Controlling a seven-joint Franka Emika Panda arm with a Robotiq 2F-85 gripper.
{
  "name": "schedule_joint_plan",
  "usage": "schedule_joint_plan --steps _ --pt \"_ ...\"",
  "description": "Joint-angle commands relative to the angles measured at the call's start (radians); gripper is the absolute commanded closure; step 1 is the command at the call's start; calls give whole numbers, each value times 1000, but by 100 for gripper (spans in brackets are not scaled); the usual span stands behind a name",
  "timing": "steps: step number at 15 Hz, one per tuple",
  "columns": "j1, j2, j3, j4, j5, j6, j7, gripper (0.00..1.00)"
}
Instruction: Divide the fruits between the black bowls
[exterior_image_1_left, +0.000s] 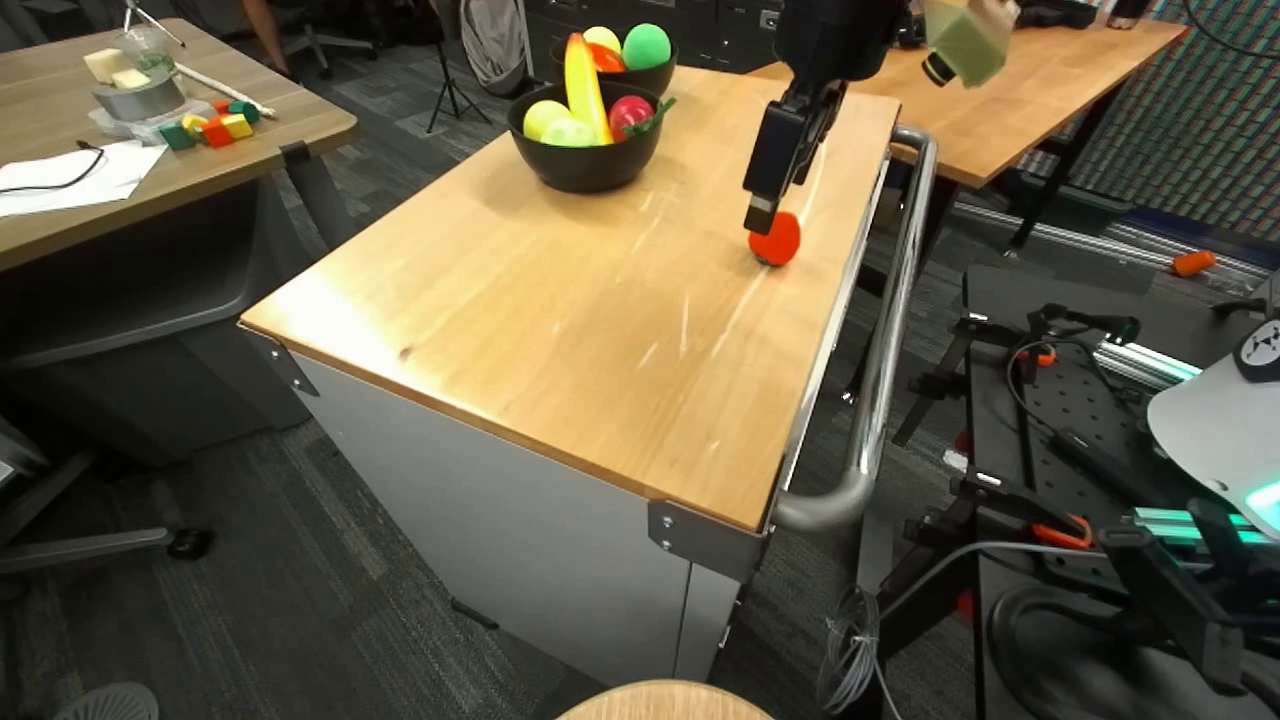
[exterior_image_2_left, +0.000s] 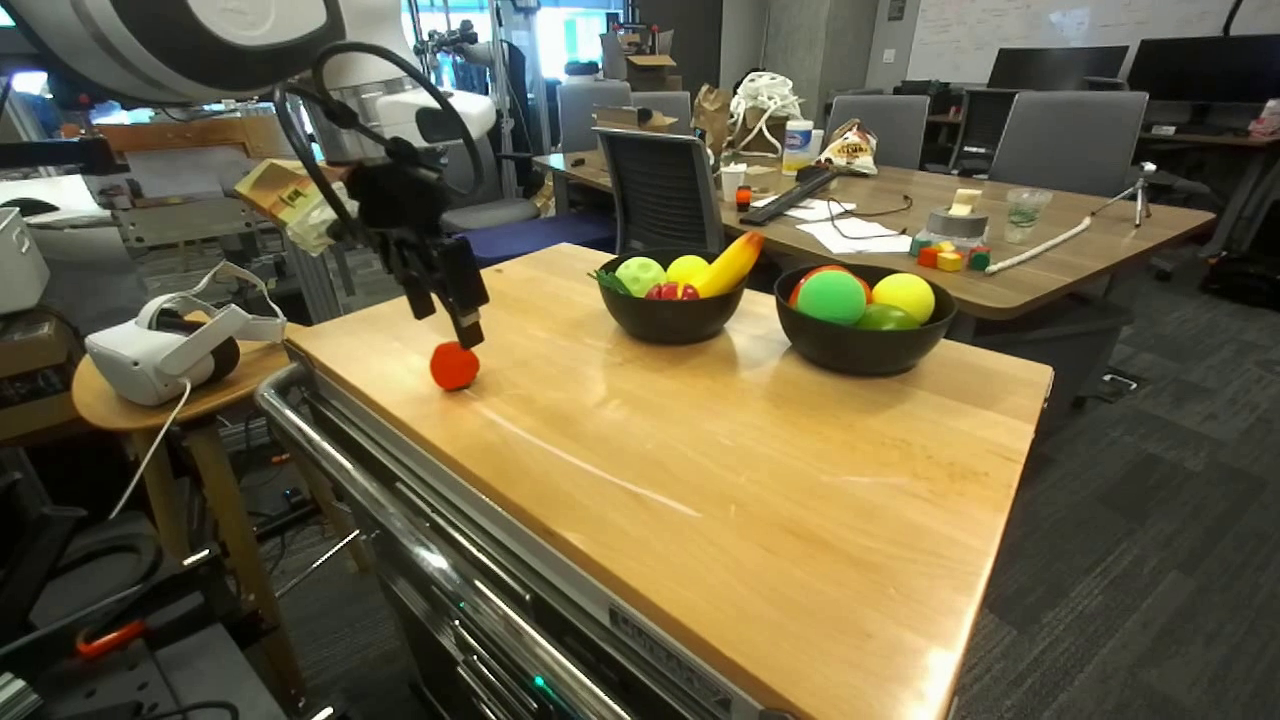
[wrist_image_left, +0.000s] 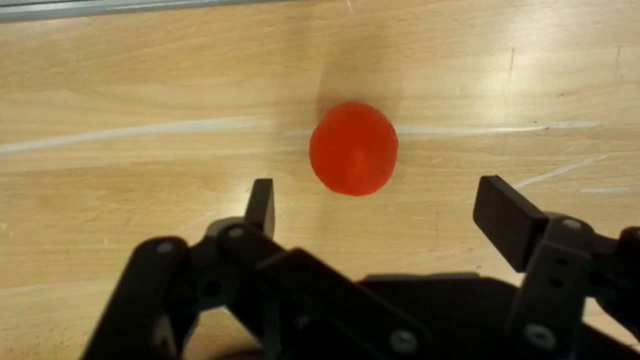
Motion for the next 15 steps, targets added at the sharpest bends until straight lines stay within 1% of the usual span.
schedule_joint_plan --steps 1,2,3,4,6,7,9,10,11,12,14,15 --pt "-3 37 -2 16 32 13 -24 0" --pt "-5 47 -1 18 26 12 -23 0" --pt "-6 55 0 21 20 9 -22 5" --pt "-5 62 0 23 18 7 -23 25" --pt "-6 73 -1 28 15 4 -24 42" --pt "-7 77 -1 30 14 2 -24 52" --pt "-10 81 -3 33 8 -1 -22 65" --pt "-13 78 -4 35 1 -4 -18 73" --pt "-18 72 -3 44 -15 -7 -10 77" --pt "-27 62 1 60 -51 -14 13 77" --pt "-49 17 19 125 -189 -34 49 77" --pt "-50 2 22 176 -226 -72 36 77"
